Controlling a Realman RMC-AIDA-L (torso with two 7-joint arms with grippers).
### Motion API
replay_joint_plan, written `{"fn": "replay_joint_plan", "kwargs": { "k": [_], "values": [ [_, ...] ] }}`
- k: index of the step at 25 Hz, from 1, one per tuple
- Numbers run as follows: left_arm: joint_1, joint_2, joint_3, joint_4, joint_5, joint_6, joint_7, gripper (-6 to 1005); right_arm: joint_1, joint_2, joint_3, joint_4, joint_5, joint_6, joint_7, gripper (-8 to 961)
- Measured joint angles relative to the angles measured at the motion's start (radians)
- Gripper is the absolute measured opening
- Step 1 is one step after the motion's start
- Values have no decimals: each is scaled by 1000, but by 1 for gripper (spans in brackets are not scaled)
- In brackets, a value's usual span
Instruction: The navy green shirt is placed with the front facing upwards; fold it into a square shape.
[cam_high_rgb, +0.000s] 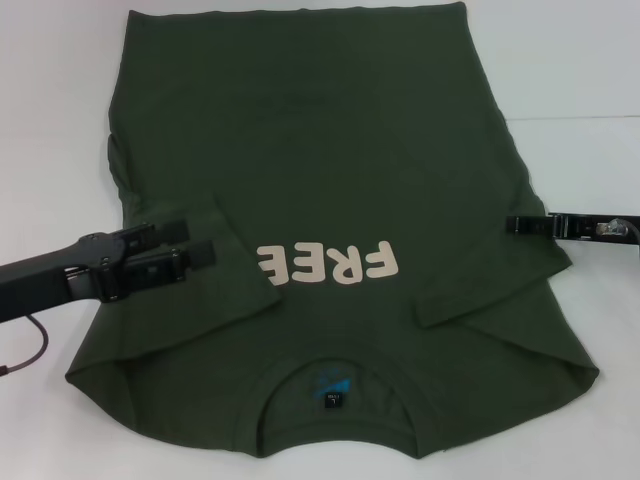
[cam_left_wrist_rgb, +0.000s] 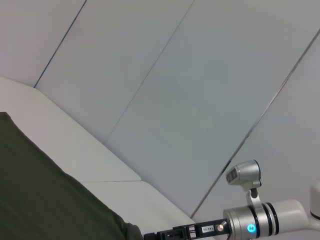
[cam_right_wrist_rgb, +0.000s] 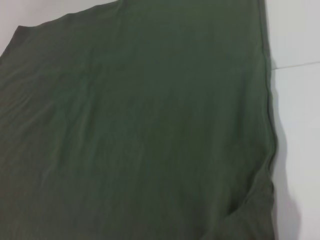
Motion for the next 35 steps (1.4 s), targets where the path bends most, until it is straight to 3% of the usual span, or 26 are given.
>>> {"fn": "replay_joint_plan", "kwargs": {
  "k": [19, 35],
  "values": [
    [-3, -2, 0, 0, 0, -2, 3, 937, 21, -2, 7, -1, -67, -50, 111, 854],
    [2, -3, 0, -9, 0, -1, 14, 937, 24, -39, 16, 0, 56, -151, 135, 855]
  ]
}}
